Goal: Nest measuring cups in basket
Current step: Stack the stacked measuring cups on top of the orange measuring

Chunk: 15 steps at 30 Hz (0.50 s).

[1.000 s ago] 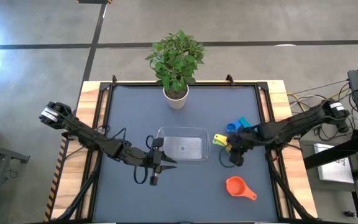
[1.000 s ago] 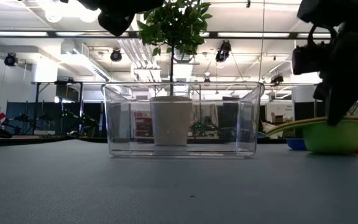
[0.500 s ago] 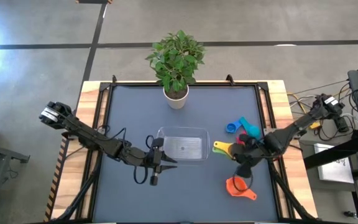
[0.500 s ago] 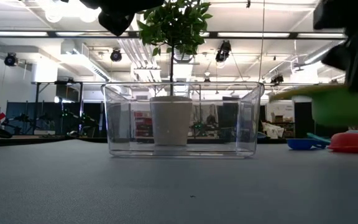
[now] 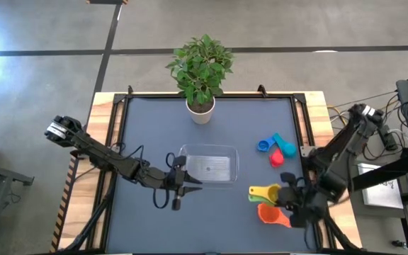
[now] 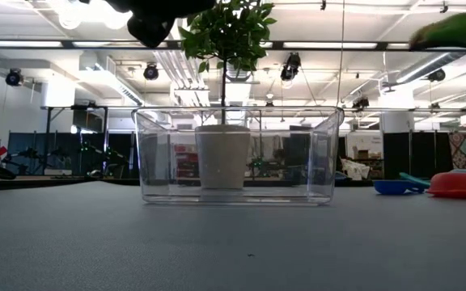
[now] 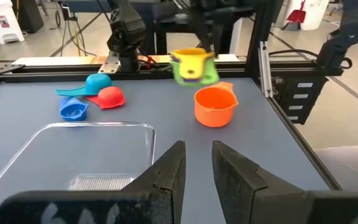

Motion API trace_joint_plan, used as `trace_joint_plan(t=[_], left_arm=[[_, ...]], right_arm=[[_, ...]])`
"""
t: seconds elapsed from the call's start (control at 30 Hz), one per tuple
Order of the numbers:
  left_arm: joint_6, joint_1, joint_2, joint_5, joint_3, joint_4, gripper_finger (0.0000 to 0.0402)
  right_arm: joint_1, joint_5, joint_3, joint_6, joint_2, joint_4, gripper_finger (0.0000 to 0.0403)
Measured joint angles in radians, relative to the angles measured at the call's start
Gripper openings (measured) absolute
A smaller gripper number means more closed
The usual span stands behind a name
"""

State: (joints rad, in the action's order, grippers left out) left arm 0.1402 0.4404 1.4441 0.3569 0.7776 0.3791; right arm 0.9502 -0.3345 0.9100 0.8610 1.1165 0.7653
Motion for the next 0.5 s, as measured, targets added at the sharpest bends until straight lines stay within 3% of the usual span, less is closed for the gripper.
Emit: trace_joint_plan(t=[0.23,0.5], left_arm=[[0.018,-0.004,0.000,0.002,0.000,0.010,0.0062],[0.030,-0.005,0.000,0.002,0.001,0.030,0.0062]], right_arm=[[0.079,0.013,0.040,0.043,0.177,-0.037,0.0011],[0.082,0.019,0.090,0.050,0.295,-0.046,0.0017]])
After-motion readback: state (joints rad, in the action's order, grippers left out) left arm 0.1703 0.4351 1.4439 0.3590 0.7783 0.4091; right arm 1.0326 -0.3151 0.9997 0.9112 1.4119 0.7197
